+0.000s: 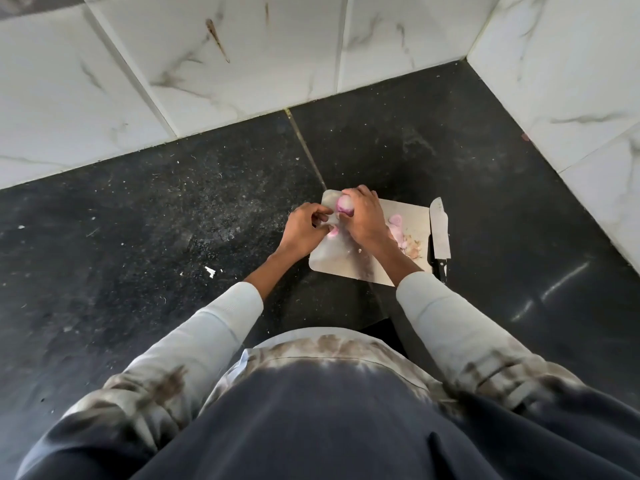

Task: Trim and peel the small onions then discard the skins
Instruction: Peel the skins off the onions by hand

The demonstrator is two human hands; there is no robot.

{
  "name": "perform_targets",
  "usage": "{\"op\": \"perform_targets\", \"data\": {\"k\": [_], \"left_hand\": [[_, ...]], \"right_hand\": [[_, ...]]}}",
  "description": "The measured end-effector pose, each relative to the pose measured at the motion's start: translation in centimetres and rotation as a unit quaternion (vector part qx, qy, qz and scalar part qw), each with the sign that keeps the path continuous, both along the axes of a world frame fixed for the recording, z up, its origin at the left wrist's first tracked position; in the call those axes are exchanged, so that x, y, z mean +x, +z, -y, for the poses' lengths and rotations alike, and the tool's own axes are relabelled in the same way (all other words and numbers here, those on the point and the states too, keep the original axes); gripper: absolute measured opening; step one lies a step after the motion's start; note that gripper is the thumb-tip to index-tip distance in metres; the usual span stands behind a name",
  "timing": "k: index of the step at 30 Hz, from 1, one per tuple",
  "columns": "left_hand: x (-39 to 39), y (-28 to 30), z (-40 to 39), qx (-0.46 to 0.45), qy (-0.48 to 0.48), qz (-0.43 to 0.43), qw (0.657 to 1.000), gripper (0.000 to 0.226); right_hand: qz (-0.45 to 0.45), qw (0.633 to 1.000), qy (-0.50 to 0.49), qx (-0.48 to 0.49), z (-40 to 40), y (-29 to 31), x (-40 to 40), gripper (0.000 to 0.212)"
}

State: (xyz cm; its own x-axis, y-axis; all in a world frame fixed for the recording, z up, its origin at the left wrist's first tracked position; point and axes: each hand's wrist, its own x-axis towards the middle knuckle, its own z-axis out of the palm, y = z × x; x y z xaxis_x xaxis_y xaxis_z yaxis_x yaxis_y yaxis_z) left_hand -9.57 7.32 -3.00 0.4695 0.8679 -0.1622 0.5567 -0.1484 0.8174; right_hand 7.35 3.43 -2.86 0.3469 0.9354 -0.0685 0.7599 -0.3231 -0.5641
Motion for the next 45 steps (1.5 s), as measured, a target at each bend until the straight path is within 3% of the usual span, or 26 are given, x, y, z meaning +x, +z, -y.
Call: {"op": "perform_targets", "data": {"k": [3,8,11,16,21,26,34,38,41,45], "left_hand": [[0.8,0.8,-0.6,-0.028,0.037,0.031,0.998,0.024],[3.0,2.8,-1.1,-0.154,0.080,0.123,0.977,0.021],[4.0,3.8,-0.5,-0.232,0.070,0.191,0.951,0.023],[4.9,4.2,0.6,-0.320,0.029,0.262,0.910,0.038],[5.3,3.6,1.7,-0.332,-0.021,0.279,0.901,0.049],[5.6,4.3,2.9,-0.408,-0.031,0.310,0.858,0.038],[5.2,4.9,4.5,-0.469,-0.054,0.333,0.817,0.028],[5.0,4.7,5.0,-0.500,-0.060,0.348,0.791,0.042],[5.4,4.6,5.4,-0.499,-0.051,0.340,0.795,0.056],[5.9,4.8,6.1,-0.487,-0.014,0.340,0.804,0.048]], "right_hand": [[-0.134,0.989,-0.049,0.026,0.7,1.3,0.2,0.046],[-0.386,0.919,-0.055,0.054,3.2,3.1,1.8,0.057],[-0.447,0.891,-0.034,0.074,4.7,4.0,2.5,0.060],[-0.411,0.904,-0.021,0.117,6.9,6.2,3.5,0.051],[-0.301,0.940,-0.009,0.159,8.3,7.0,3.5,0.043],[-0.249,0.949,-0.033,0.193,9.4,7.8,3.1,0.048],[-0.276,0.937,-0.070,0.201,11.2,8.0,3.6,0.042],[-0.305,0.925,-0.108,0.201,12.1,7.9,4.0,0.030],[-0.328,0.916,-0.129,0.193,12.4,7.5,4.2,0.021],[-0.323,0.919,-0.136,0.183,12.8,7.6,4.1,0.023]]}}
